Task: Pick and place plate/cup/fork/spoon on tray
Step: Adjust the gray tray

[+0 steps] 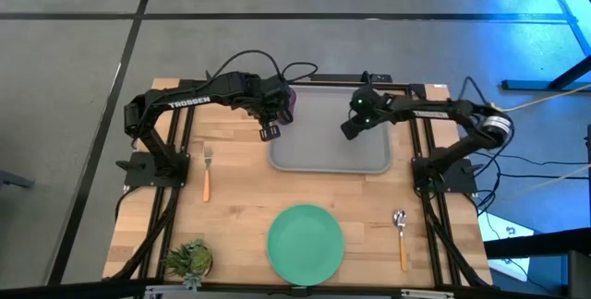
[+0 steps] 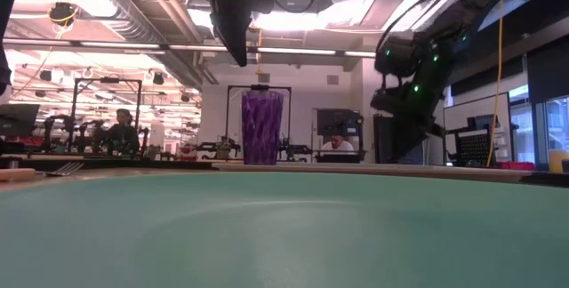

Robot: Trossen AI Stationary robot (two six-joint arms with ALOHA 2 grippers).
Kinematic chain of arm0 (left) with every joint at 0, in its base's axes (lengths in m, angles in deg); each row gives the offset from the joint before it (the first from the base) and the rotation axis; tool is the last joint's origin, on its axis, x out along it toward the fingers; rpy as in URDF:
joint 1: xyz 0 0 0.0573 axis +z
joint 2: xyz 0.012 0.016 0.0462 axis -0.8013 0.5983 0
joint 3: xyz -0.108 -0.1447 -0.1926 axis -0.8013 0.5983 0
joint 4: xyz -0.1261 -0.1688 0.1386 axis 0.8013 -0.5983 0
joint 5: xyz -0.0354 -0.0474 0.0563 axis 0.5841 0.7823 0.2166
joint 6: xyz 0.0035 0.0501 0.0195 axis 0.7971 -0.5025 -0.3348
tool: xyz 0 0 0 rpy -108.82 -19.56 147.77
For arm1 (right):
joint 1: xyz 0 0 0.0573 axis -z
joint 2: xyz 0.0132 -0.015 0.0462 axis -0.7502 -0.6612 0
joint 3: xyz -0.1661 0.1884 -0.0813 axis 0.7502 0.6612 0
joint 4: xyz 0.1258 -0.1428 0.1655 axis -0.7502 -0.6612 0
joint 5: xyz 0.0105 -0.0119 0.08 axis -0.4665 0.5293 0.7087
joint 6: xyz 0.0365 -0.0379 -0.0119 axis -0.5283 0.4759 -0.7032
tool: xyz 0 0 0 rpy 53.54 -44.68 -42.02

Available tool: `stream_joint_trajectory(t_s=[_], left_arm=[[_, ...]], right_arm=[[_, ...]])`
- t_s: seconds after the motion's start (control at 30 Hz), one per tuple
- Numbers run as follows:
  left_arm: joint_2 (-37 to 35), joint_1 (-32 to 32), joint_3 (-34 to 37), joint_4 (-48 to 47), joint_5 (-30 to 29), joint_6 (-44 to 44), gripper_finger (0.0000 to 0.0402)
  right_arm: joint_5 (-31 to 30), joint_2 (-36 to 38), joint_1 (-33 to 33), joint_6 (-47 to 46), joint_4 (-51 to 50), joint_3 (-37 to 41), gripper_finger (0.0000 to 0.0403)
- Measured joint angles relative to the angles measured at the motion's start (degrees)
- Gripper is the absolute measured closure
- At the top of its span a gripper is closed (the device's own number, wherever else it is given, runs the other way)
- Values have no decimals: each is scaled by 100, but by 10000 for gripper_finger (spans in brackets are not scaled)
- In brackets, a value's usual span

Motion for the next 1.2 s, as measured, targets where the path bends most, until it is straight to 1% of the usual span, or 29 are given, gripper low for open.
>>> stream_joint_trajectory(t_s=[0.13,0.23,0.6,0.83,0.97,1.2], left_arm=[[0,-1,0,0,0,2,400],[0,-1,0,0,0,0,400],[2,-1,0,-1,0,28,400],[2,-4,0,-2,0,30,400],[2,-4,0,-2,0,30,400],[2,-4,0,-2,0,30,400]], right_arm=[[-430,524,76,-8,-329,-2,390],[-649,607,136,5,-472,-2,390],[-667,-282,158,161,-369,-2,390],[-598,-638,158,158,-277,-11,390],[-543,-771,98,158,-12,-22,390],[-268,-863,-118,7,676,-11,390]])
